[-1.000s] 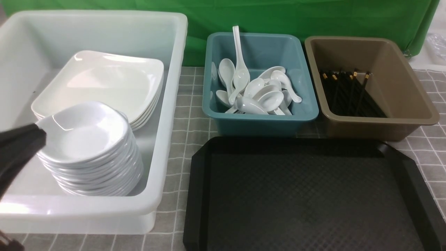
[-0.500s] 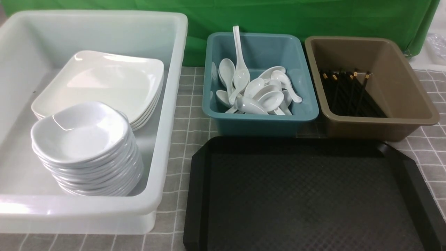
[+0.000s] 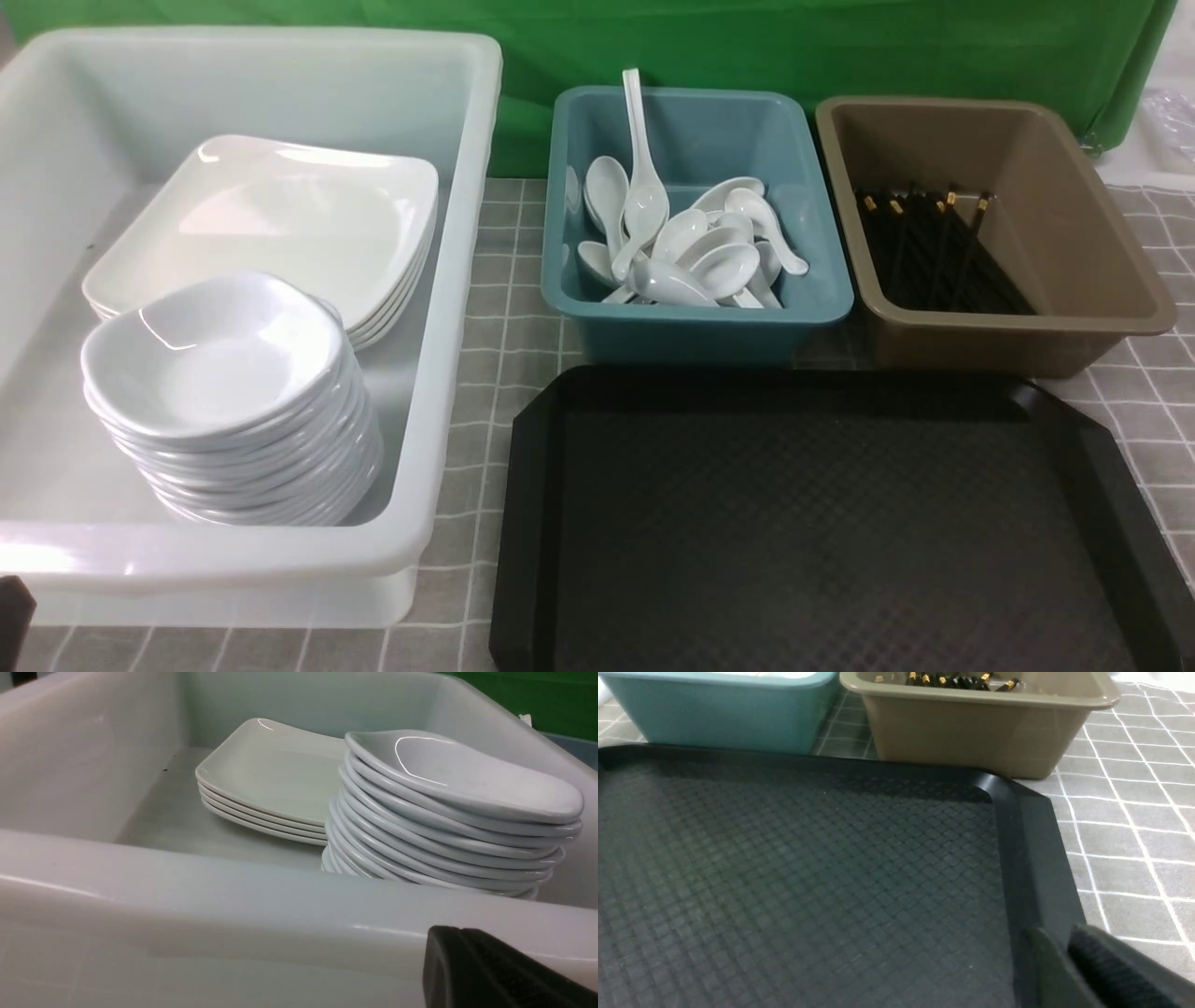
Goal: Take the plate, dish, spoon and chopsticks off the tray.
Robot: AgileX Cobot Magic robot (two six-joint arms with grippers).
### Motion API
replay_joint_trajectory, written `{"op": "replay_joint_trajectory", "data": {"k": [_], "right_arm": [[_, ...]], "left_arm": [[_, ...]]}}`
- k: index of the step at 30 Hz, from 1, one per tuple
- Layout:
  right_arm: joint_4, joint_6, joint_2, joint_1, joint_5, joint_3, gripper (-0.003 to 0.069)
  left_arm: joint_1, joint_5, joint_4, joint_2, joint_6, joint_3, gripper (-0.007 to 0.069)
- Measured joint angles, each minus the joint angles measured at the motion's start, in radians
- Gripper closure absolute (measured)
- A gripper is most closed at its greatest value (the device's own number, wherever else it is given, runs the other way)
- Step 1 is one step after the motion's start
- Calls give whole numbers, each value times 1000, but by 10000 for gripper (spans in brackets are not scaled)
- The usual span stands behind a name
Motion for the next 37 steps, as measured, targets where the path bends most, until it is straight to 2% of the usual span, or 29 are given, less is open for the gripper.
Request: {"op": "replay_joint_trajectory", "data": {"k": [37], "right_arm": [[0,0,0,0,0,0,445]], "left_arm": [[0,-6,-2,0,2,0,621]]}}
